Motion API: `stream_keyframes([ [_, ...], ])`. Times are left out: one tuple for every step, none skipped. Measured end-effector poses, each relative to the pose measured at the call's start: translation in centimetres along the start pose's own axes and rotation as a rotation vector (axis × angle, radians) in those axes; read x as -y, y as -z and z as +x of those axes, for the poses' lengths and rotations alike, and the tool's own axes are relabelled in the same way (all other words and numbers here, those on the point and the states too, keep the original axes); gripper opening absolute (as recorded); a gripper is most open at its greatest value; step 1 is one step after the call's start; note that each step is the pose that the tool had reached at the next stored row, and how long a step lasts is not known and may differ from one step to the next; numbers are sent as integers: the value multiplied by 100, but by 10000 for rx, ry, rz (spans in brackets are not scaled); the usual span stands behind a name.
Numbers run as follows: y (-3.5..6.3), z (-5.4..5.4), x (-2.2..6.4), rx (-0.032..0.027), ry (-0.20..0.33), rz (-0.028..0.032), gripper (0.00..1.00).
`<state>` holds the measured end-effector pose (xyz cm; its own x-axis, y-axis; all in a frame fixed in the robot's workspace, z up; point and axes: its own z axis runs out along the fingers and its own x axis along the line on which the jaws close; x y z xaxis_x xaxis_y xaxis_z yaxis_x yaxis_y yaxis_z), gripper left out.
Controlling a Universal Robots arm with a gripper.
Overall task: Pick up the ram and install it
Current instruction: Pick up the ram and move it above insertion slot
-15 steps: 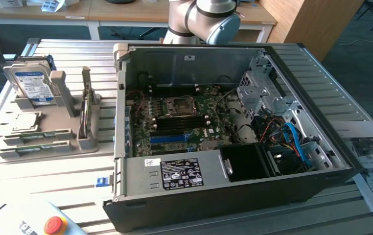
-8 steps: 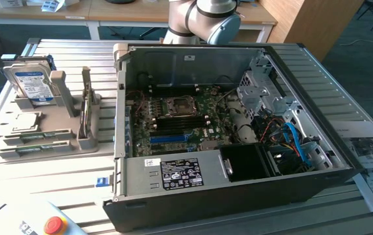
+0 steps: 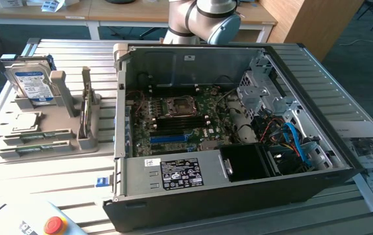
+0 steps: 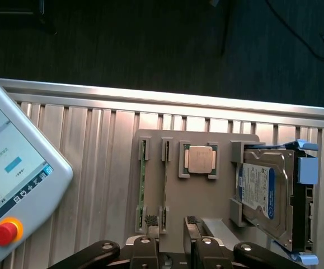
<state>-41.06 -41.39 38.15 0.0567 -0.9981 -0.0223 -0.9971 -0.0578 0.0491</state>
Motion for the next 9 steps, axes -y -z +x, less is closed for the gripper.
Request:
stream_keyframes([
  [-20, 9, 1, 0, 0, 1, 31],
  [-37, 15, 1, 0, 0, 0, 31],
  [-55, 20, 1, 0, -1, -1, 31],
  [-73, 25, 2, 1, -1, 0, 31],
  [-91, 31, 3, 0, 0, -1, 31],
  [-108, 37, 3, 0, -1, -1, 31],
  [-126, 42, 4, 0, 0, -1, 31],
  [-146, 48, 5, 0, 0, -1, 31],
  [-164, 52, 5, 0, 0, 0, 31],
])
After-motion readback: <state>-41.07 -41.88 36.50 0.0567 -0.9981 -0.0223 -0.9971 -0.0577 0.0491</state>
